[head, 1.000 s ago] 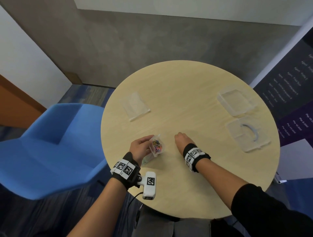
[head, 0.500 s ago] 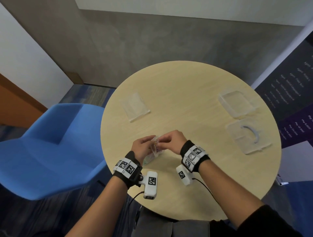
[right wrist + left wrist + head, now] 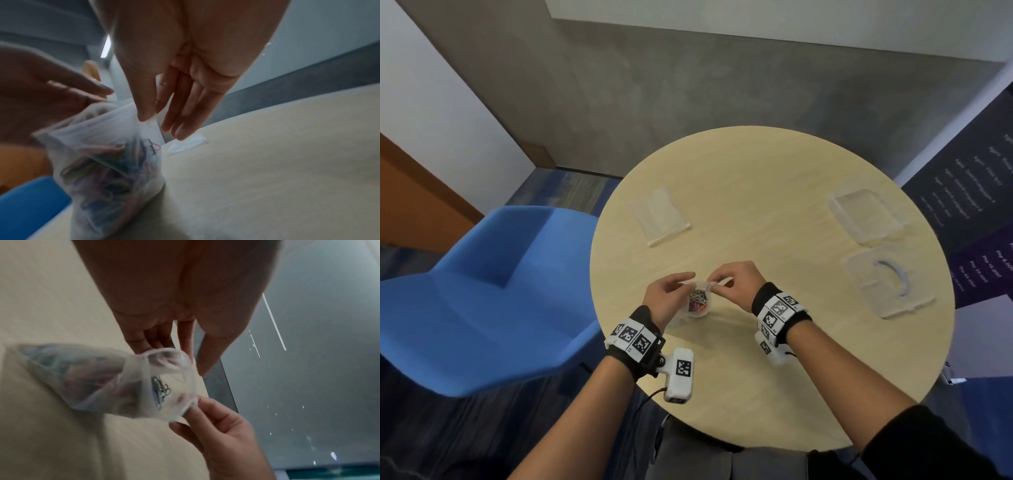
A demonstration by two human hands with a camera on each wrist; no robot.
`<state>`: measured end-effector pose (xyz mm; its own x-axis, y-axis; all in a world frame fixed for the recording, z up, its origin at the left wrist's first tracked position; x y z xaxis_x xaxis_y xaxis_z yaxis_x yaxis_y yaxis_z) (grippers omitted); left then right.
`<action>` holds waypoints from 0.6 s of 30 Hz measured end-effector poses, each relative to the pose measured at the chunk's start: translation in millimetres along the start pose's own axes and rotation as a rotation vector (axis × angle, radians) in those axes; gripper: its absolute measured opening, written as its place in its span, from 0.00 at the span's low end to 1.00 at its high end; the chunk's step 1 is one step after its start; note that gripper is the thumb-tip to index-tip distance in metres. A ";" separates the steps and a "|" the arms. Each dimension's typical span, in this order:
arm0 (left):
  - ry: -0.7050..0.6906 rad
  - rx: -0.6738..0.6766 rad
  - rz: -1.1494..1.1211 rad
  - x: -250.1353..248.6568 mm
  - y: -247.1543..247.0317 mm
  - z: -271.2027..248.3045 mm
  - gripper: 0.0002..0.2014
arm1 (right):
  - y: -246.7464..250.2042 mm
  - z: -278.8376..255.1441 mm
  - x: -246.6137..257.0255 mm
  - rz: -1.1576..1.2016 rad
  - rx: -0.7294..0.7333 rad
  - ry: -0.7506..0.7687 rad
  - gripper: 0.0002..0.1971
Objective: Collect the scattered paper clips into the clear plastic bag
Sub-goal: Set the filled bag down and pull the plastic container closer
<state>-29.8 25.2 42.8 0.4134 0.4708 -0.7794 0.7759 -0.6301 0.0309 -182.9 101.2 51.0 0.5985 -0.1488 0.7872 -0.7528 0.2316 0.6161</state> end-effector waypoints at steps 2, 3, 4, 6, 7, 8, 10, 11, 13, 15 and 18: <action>-0.094 0.004 0.146 -0.9 7.0 -4.4 0.20 | 1.9 -3.0 -5.9 0.079 -0.028 -0.061 0.06; -0.117 0.013 0.243 2.5 10.0 -4.9 0.24 | 3.9 -5.3 -8.5 0.146 -0.052 -0.097 0.06; -0.129 0.017 0.330 7.1 12.7 -5.2 0.24 | 6.3 -7.9 -11.6 0.222 -0.084 -0.129 0.06; -0.163 -0.017 0.416 14.8 20.3 -5.6 0.12 | 14.8 -13.4 -18.1 0.325 -0.159 -0.164 0.07; -0.183 -0.038 0.413 16.3 24.3 -6.0 0.07 | 20.3 -16.6 -21.2 0.344 -0.190 -0.173 0.07; -0.204 -0.043 0.391 15.8 26.6 -7.1 0.04 | 25.9 -19.9 -24.0 0.351 -0.212 -0.182 0.08; -0.259 0.021 0.348 9.9 23.2 -9.8 0.07 | 35.5 -27.4 -25.2 0.350 -0.216 -0.189 0.06; -0.279 0.073 0.346 6.5 18.0 -11.4 0.12 | 38.2 -30.8 -24.2 0.354 -0.206 -0.182 0.05; -0.298 0.142 0.379 0.4 4.4 -11.8 0.21 | 39.7 -37.5 -24.0 0.358 -0.184 -0.175 0.06; -0.308 0.140 0.415 -4.7 -7.8 -10.3 0.16 | 40.3 -43.3 -24.1 0.350 -0.175 -0.174 0.05; -0.329 0.062 0.441 -12.4 -14.5 -6.9 0.07 | 50.1 -54.0 -31.8 0.326 -0.230 -0.199 0.03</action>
<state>-42.9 32.7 56.4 0.5145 -0.0578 -0.8555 0.5289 -0.7639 0.3697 -224.9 169.4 55.4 0.2584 -0.2096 0.9430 -0.7992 0.5020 0.3306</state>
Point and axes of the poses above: each hand's wrist, its own z-axis towards the middle knuckle, its own y-axis out of the back of the hand, x = y × z, the point moved 7 cm from there along z, towards the middle knuckle, and after that the axes turned 10 degrees about y, right-handed, at the moved point
